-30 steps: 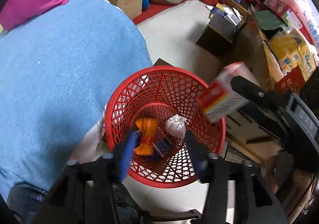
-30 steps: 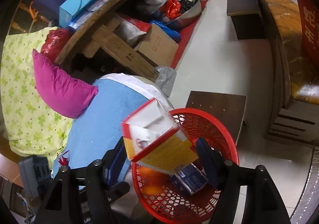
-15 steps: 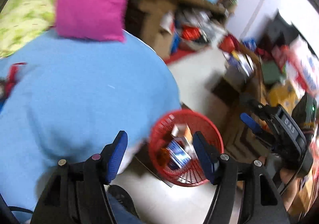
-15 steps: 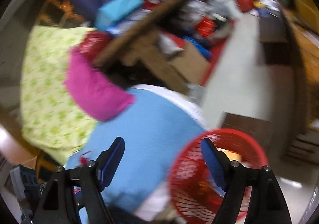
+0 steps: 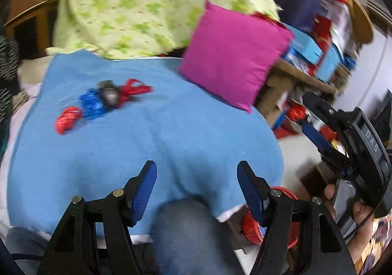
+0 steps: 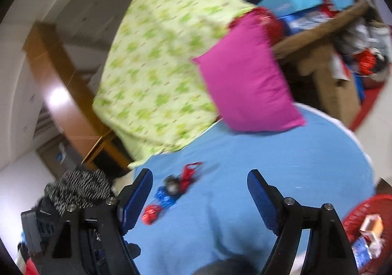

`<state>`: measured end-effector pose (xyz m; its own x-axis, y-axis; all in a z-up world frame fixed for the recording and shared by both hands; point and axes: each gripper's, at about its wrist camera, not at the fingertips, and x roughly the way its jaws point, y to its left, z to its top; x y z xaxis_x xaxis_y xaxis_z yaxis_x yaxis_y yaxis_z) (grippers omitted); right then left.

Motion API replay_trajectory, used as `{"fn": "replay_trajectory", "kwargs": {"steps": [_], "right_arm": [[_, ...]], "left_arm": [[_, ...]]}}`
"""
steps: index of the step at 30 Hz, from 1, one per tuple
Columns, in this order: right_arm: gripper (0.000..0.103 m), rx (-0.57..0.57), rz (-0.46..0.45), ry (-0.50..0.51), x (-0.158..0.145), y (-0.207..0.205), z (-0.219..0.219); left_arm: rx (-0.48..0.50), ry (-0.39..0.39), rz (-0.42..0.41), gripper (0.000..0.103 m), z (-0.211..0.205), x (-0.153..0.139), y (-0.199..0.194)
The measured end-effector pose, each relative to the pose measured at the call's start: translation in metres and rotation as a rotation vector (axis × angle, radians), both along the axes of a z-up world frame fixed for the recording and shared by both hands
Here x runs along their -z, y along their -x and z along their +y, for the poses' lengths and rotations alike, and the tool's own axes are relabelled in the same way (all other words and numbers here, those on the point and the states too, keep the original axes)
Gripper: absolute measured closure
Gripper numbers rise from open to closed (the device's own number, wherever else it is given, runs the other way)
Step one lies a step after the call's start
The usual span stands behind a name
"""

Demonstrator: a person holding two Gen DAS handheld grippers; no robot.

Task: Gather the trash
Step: 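Return both tools over the remaining bags on the blanket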

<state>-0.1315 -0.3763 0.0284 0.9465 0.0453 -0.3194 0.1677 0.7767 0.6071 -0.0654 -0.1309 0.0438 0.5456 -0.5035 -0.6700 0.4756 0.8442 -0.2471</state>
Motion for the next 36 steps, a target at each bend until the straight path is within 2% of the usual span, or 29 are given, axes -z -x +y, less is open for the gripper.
{"fn": "replay_trajectory", "kwargs": {"steps": [6, 9, 16, 19, 23, 32, 36], "right_arm": [[0.020, -0.159, -0.018, 0.024, -0.011, -0.064, 0.059], [0.020, -0.187, -0.048, -0.006, -0.016, -0.084, 0.075], [0.020, -0.241, -0.067, 0.009, -0.029, -0.137, 0.111], [0.020, -0.264, -0.062, -0.008, -0.032, -0.164, 0.117], [0.020, -0.292, -0.063, -0.009, -0.040, -0.202, 0.126], [0.019, -0.267, -0.086, -0.062, -0.034, -0.270, 0.119], [0.019, -0.267, -0.058, -0.064, -0.023, -0.312, 0.116]], "left_arm": [[-0.121, 0.037, 0.007, 0.034, 0.055, -0.002, -0.023], [-0.166, 0.055, 0.029, 0.034, 0.076, 0.001, -0.041], [-0.242, 0.079, 0.037, 0.034, 0.115, 0.002, -0.090], [-0.254, 0.073, 0.047, 0.034, 0.122, -0.001, -0.113], [-0.266, 0.059, 0.010, 0.034, 0.128, -0.015, -0.140], [-0.289, 0.012, -0.047, 0.034, 0.123, -0.016, -0.209], [-0.339, 0.054, -0.049, 0.034, 0.131, -0.022, -0.255]]}}
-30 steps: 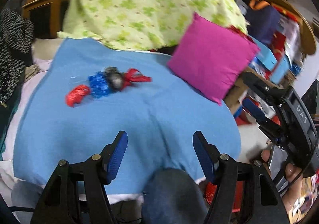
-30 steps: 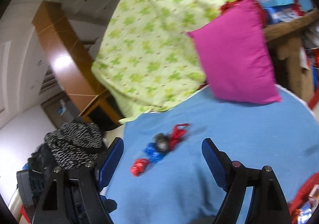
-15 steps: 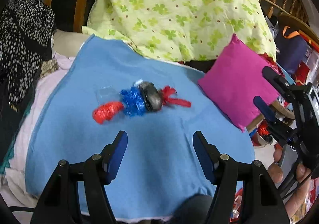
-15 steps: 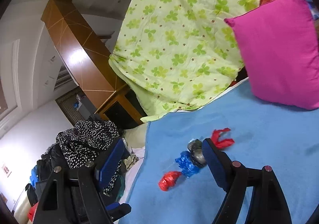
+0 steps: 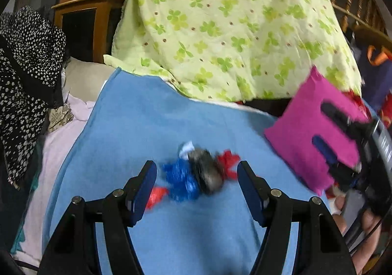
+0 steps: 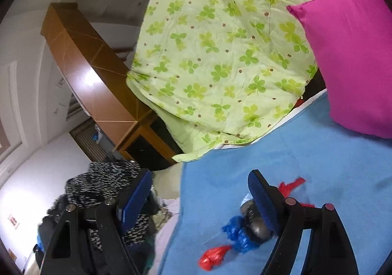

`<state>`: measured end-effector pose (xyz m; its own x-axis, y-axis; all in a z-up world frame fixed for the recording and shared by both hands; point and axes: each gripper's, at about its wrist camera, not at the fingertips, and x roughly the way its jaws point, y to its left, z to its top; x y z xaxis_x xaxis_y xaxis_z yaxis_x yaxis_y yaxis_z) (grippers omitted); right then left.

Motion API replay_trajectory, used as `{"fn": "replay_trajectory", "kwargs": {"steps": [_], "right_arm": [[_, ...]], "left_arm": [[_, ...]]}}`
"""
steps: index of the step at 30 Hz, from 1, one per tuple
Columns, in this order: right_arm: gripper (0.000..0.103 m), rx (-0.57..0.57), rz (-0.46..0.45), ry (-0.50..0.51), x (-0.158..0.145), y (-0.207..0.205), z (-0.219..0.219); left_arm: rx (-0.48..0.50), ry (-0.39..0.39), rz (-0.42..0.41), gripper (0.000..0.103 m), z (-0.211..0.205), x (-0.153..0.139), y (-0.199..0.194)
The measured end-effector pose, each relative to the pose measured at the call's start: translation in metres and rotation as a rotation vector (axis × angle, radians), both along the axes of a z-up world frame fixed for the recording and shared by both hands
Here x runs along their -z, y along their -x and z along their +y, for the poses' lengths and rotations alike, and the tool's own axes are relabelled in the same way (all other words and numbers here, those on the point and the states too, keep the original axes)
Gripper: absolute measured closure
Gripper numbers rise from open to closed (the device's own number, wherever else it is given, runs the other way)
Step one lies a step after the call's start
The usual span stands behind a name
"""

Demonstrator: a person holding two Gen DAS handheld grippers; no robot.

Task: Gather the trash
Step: 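Return both tools over the remaining bags on the blanket, then grasp the black bag with the right tool while the left grasps the red bag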

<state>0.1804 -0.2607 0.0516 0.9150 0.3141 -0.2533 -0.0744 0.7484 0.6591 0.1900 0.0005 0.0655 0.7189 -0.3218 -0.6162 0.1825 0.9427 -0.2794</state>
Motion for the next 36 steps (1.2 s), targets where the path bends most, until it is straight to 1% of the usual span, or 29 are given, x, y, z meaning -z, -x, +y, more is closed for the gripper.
{"fn": "replay_trajectory", "kwargs": {"steps": [3, 5, 7, 9, 10, 11, 12, 15, 17, 18, 20, 23, 26, 27, 30, 32, 33, 34, 35, 36], "right_arm": [[0.020, -0.009, 0.008, -0.003, 0.016, -0.027, -0.001], [0.020, -0.013, 0.015, -0.032, 0.037, -0.043, -0.003], [0.020, -0.023, 0.035, -0.030, 0.056, -0.055, 0.001], [0.020, -0.060, 0.095, -0.007, 0.080, -0.073, 0.007], [0.020, -0.078, 0.115, 0.003, 0.090, -0.077, 0.009], [0.020, -0.086, 0.127, 0.015, 0.099, -0.080, 0.011], [0.020, -0.088, 0.138, 0.029, 0.107, -0.082, 0.012], [0.020, -0.097, 0.194, 0.037, 0.136, -0.095, 0.012], [0.020, -0.121, 0.249, 0.028, 0.153, -0.104, 0.012], [0.020, -0.143, 0.269, 0.040, 0.160, -0.108, 0.014], [0.020, -0.171, 0.297, 0.067, 0.167, -0.111, 0.019], [0.020, -0.190, 0.314, 0.062, 0.173, -0.113, 0.023], [0.020, -0.229, 0.328, 0.052, 0.182, -0.119, 0.030], [0.020, -0.236, 0.338, 0.065, 0.185, -0.122, 0.033], [0.020, -0.257, 0.377, 0.144, 0.194, -0.132, 0.048], [0.024, -0.268, 0.424, 0.201, 0.203, -0.138, 0.057], [0.034, -0.269, 0.445, 0.226, 0.208, -0.139, 0.061], [0.053, -0.269, 0.464, 0.239, 0.211, -0.139, 0.061], [0.059, -0.265, 0.481, 0.246, 0.213, -0.139, 0.061], [0.061, -0.267, 0.490, 0.244, 0.214, -0.138, 0.059]], "left_arm": [[-0.062, -0.007, -0.023, 0.034, 0.010, 0.006, -0.028], [-0.077, -0.007, -0.006, 0.034, 0.017, 0.021, -0.047], [-0.049, 0.020, 0.041, 0.034, 0.022, 0.049, -0.062], [-0.051, 0.017, 0.071, 0.034, 0.025, 0.074, -0.068], [-0.054, -0.016, 0.127, 0.034, 0.024, 0.089, -0.073], [-0.026, -0.038, 0.167, 0.035, 0.023, 0.100, -0.076], [0.012, -0.049, 0.182, 0.035, 0.021, 0.106, -0.075], [0.063, -0.097, 0.171, 0.034, 0.015, 0.106, -0.074], [0.085, -0.104, 0.164, 0.034, 0.014, 0.106, -0.073], [0.089, -0.104, 0.173, 0.034, 0.015, 0.109, -0.074], [0.111, -0.126, 0.196, 0.034, 0.014, 0.115, -0.076], [0.166, -0.183, 0.233, 0.034, 0.009, 0.126, -0.078], [0.191, -0.285, 0.246, 0.034, -0.003, 0.142, -0.077], [0.194, -0.313, 0.259, 0.034, -0.006, 0.149, -0.078], [0.186, -0.345, 0.304, 0.034, -0.010, 0.163, -0.083], [0.179, -0.358, 0.312, 0.038, -0.009, 0.168, -0.084], [0.178, -0.358, 0.316, 0.038, -0.008, 0.169, -0.085], [0.176, -0.357, 0.319, 0.039, -0.007, 0.170, -0.086], [0.170, -0.356, 0.324, 0.043, -0.006, 0.170, -0.087], [0.167, -0.351, 0.333, 0.047, -0.004, 0.171, -0.088]]}}
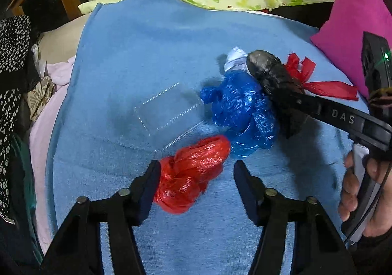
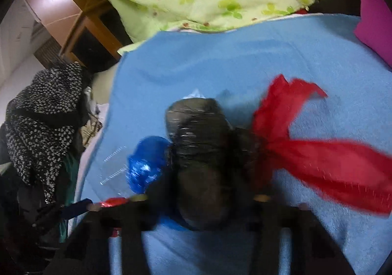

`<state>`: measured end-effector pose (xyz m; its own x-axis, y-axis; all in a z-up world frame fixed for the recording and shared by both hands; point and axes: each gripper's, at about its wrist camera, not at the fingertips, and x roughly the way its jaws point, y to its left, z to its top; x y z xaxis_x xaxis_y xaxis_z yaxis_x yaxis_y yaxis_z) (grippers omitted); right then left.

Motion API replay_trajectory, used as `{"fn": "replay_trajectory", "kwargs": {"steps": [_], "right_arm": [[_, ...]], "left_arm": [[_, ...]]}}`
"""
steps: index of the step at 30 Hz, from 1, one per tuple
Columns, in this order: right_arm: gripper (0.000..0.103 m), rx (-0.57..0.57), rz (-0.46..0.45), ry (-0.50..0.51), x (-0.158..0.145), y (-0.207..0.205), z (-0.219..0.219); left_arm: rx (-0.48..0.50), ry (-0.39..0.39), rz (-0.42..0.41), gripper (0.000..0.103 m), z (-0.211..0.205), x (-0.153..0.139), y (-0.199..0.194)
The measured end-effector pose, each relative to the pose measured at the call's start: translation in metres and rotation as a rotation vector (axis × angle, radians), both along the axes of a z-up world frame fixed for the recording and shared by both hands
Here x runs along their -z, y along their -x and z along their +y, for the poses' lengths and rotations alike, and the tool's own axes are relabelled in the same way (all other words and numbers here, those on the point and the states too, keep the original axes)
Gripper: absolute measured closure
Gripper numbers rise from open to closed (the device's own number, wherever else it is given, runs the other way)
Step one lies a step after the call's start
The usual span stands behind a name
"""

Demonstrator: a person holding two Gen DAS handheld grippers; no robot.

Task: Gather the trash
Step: 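Grasp the black bag with the right tool while the left grasps the red bag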

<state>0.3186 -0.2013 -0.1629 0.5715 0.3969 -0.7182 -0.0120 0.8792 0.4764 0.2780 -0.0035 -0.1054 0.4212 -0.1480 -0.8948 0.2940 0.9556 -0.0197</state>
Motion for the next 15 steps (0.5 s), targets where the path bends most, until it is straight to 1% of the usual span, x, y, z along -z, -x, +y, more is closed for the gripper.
{"fn": "replay_trajectory", "kwargs": {"steps": [2, 4, 5, 6, 7, 8, 9, 10, 11, 12, 15], "right_arm": [[0.063, 0.006, 0.002, -0.003, 0.000, 0.002, -0.004], [0.065, 0.017, -0.015, -0.022, -0.006, 0.005, -0.009], [0.066, 0.021, -0.031, -0.030, -0.011, 0.007, -0.012], [0.067, 0.027, -0.048, -0.035, -0.016, 0.010, -0.014], [0.068, 0.033, -0.073, -0.047, -0.022, 0.013, -0.017], [0.068, 0.043, -0.096, -0.060, -0.028, 0.016, -0.018], [0.068, 0.054, -0.130, -0.080, -0.035, 0.020, -0.021], [0.068, 0.060, -0.166, -0.099, -0.041, 0.025, -0.024], [0.068, 0.067, -0.204, -0.113, -0.048, 0.029, -0.026], [0.068, 0.073, -0.225, -0.117, -0.053, 0.031, -0.026], [0.068, 0.100, -0.267, -0.137, -0.063, 0.036, -0.028]], "left_arm": [[0.005, 0.007, 0.018, 0.061, 0.001, 0.002, -0.002], [0.004, 0.008, 0.034, 0.069, 0.001, 0.005, -0.004], [0.006, 0.010, 0.034, 0.070, 0.001, 0.006, -0.005], [0.005, 0.009, 0.029, 0.074, 0.001, 0.005, -0.006], [-0.002, 0.011, 0.027, 0.086, 0.003, 0.005, -0.006], [-0.011, 0.017, 0.031, 0.090, 0.004, 0.005, -0.008], [-0.040, 0.042, 0.037, 0.091, 0.010, 0.003, -0.010], [-0.062, 0.073, 0.038, 0.098, 0.015, 0.000, -0.012], [-0.075, 0.106, 0.035, 0.100, 0.020, -0.004, -0.013], [-0.079, 0.137, 0.024, 0.100, 0.024, -0.010, -0.013], [-0.081, 0.209, 0.005, 0.101, 0.034, -0.025, -0.011]]}}
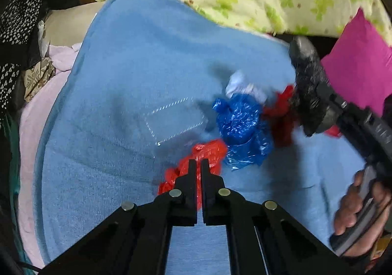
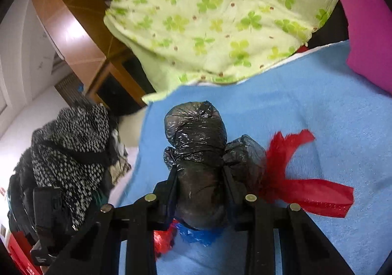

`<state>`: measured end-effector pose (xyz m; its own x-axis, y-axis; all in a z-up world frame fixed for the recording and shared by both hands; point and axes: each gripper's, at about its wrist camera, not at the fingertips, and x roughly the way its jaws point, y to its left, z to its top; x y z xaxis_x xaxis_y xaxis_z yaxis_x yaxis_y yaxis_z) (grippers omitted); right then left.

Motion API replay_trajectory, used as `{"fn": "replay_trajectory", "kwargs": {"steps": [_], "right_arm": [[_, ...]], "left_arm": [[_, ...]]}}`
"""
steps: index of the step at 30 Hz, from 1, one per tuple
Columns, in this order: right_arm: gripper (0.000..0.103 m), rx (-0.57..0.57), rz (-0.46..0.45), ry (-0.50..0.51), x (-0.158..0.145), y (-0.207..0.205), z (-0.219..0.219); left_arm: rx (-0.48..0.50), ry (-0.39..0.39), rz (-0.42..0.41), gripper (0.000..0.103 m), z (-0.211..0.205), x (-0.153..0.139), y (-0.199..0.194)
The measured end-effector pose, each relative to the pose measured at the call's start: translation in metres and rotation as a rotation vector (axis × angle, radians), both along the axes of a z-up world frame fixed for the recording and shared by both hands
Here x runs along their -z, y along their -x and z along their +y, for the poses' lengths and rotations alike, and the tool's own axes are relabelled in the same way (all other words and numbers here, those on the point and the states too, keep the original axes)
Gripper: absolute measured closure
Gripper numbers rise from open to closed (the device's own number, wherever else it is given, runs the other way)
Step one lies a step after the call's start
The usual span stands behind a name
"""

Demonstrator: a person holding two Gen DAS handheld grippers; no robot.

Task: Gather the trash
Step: 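Grasp the black bag with the right tool while the left grasps the red bag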

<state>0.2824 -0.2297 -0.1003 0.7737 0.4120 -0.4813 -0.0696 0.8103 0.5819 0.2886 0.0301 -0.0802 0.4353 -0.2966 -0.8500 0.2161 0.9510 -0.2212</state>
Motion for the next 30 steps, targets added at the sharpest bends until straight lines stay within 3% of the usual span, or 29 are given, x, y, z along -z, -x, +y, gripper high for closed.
{"fn": "replay_trajectory", "kwargs": {"steps": [4, 6, 7, 8, 10, 12, 17, 18, 19, 20, 26, 28, 30], "right_arm": [[0.068, 0.011, -0.001, -0.033, 0.001, 0.001, -0.002], [0.068, 0.003, 0.008, -0.060, 0.005, -0.002, -0.003], [0.068, 0.001, 0.015, -0.067, 0.006, -0.002, -0.003], [0.068, -0.003, 0.019, -0.069, 0.007, -0.003, -0.003], [0.068, -0.003, 0.022, -0.070, 0.008, -0.003, -0.001], [0.068, -0.010, 0.023, -0.072, 0.008, -0.004, 0.001], [0.068, -0.016, 0.025, -0.067, 0.009, -0.004, 0.004], [0.068, -0.015, 0.025, -0.069, 0.008, -0.003, 0.004], [0.068, -0.016, 0.024, -0.072, 0.008, -0.003, 0.003], [0.068, -0.015, 0.021, -0.075, 0.007, -0.003, 0.002], [0.068, -0.013, 0.004, -0.086, 0.002, 0.001, 0.000], [0.068, -0.012, 0.002, -0.093, 0.000, 0.003, 0.001], [0.068, -0.017, -0.008, -0.099, -0.005, 0.007, 0.002]], "left_arm": [[-0.007, 0.058, -0.003, 0.101, 0.014, -0.009, 0.002], [0.015, 0.002, 0.003, 0.101, 0.015, -0.006, 0.004], [0.020, -0.021, 0.023, 0.091, 0.011, -0.002, 0.003], [0.026, -0.044, 0.062, 0.066, 0.010, 0.006, 0.000], [0.021, -0.080, 0.073, 0.029, 0.004, 0.013, 0.002], [0.017, -0.131, 0.041, 0.028, -0.001, 0.019, 0.004], [0.038, -0.245, 0.062, 0.030, -0.011, 0.045, 0.007], [0.024, -0.272, 0.069, 0.032, -0.011, 0.049, 0.006], [0.013, -0.278, 0.073, 0.044, -0.010, 0.052, 0.005], [0.003, -0.266, 0.079, 0.057, -0.008, 0.053, 0.004], [-0.025, -0.240, 0.060, 0.062, -0.006, 0.047, 0.007], [-0.089, -0.175, 0.046, 0.062, 0.002, 0.033, 0.016], [-0.146, -0.061, 0.021, 0.062, 0.018, 0.011, 0.041]]}}
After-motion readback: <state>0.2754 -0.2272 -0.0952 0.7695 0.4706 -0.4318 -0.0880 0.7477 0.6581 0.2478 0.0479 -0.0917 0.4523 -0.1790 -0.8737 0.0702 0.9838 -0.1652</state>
